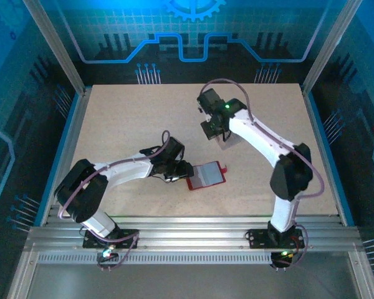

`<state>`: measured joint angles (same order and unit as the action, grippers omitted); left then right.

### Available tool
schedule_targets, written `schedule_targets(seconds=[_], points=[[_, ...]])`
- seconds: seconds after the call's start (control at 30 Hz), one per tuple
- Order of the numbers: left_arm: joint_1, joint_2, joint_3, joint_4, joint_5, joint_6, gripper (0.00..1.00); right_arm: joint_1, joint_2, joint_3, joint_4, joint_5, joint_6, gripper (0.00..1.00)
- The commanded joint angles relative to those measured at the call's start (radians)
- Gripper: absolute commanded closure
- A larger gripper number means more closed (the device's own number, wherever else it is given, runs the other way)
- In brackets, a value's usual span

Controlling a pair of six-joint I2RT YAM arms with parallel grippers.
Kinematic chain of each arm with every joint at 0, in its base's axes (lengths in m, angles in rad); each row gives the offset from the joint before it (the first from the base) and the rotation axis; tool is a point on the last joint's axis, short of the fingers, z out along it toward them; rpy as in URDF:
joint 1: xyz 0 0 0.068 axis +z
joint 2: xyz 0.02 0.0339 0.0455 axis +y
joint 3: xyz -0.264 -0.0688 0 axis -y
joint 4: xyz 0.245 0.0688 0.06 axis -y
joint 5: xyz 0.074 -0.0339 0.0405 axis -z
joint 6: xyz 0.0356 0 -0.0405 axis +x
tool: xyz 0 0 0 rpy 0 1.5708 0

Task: Put the credit cards into the card holder
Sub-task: Rotate the card holder at the bottom-center of the table.

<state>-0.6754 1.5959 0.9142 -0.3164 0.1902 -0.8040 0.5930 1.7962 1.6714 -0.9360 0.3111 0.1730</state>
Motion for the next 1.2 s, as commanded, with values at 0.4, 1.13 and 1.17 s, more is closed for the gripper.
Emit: schedule_targets(seconds=[0.4,1.13,1.17], points=[[-0.089,0.164,0.182,-0.178,-0.191,0.059,0.64,-0.072,-0.436,-0.549,0.308,-0.370,0.197,1.00],[-0.069,0.289,0.252,-0.203,-0.261,0.083,0.71,-0.127,-0.461,-0.786,0.565,-0.555,0.306,1.00],[-0.063,0.290,0.250,-0.204,-0.261,0.088,0.71,-0.136,-0.456,-0.811,0.588,-0.563,0.320,1.00]])
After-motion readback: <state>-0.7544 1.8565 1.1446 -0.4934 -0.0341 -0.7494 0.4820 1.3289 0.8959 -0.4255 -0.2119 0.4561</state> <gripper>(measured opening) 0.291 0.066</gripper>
